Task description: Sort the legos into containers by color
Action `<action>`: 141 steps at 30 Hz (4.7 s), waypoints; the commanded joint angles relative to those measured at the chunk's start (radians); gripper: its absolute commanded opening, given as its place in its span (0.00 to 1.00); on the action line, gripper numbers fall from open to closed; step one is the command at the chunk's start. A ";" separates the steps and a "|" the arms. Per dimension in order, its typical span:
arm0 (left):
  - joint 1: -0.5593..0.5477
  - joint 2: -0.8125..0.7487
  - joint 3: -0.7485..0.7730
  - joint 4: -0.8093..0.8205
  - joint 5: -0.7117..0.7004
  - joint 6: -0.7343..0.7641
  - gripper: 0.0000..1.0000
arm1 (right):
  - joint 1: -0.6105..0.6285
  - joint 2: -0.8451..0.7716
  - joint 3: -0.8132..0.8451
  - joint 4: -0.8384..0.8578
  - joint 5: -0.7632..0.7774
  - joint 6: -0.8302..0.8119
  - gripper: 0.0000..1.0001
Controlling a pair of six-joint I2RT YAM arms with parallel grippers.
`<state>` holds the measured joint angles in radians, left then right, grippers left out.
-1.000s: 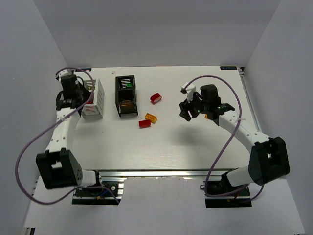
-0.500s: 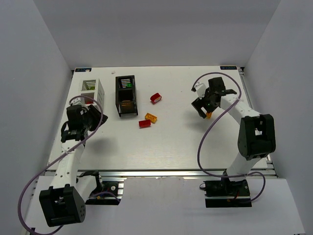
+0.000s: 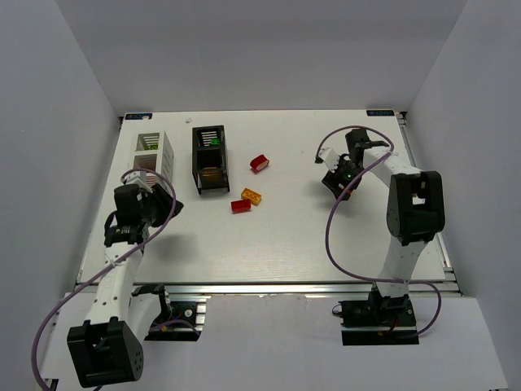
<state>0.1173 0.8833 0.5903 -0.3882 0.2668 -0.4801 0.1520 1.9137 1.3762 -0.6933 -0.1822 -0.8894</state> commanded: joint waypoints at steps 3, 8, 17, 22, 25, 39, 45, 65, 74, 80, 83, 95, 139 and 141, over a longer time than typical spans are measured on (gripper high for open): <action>-0.005 -0.033 -0.018 0.018 0.002 0.014 0.59 | -0.003 0.021 0.050 -0.018 0.003 -0.048 0.72; -0.004 -0.044 -0.024 0.025 -0.001 0.012 0.59 | -0.003 0.034 0.043 0.003 0.023 -0.060 0.69; -0.005 -0.057 -0.029 0.032 0.002 0.009 0.60 | -0.006 0.024 0.015 0.020 0.044 -0.074 0.59; -0.004 -0.056 -0.029 0.034 0.006 0.011 0.60 | -0.009 0.001 -0.029 0.061 0.049 -0.083 0.44; -0.004 -0.072 -0.030 0.035 0.003 0.009 0.60 | -0.009 -0.015 -0.054 0.077 0.052 -0.095 0.28; -0.005 -0.142 -0.032 0.032 -0.018 0.011 0.60 | 0.079 -0.156 0.029 -0.040 -0.396 -0.111 0.00; -0.004 -0.182 -0.033 0.031 -0.034 0.009 0.61 | 0.251 -0.254 0.047 0.073 -0.531 -0.071 0.00; -0.004 -0.188 -0.034 0.035 -0.044 0.012 0.63 | 0.540 -0.111 0.207 0.656 -0.421 0.510 0.00; -0.004 -0.181 -0.038 0.037 -0.043 0.012 0.65 | 0.595 0.093 0.375 0.865 -0.269 0.618 0.00; -0.005 -0.173 -0.038 0.032 -0.064 0.009 0.69 | 0.618 0.188 0.412 0.972 -0.214 0.630 0.01; -0.005 -0.169 -0.038 0.032 -0.064 0.009 0.69 | 0.623 0.231 0.442 0.997 -0.189 0.632 0.06; -0.013 -0.152 -0.040 0.035 -0.052 0.014 0.73 | 0.626 0.317 0.498 1.029 -0.158 0.630 0.51; -0.791 0.856 0.657 -0.109 -0.210 0.718 0.75 | -0.011 -0.407 -0.045 0.256 -0.913 0.234 0.57; -0.792 0.884 0.678 -0.106 -0.230 0.730 0.75 | -0.023 -0.407 -0.045 0.255 -0.916 0.233 0.58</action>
<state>-0.6647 1.7515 1.2079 -0.4686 0.0731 0.1715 0.1539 1.5311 1.3235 -0.4622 -1.0573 -0.6563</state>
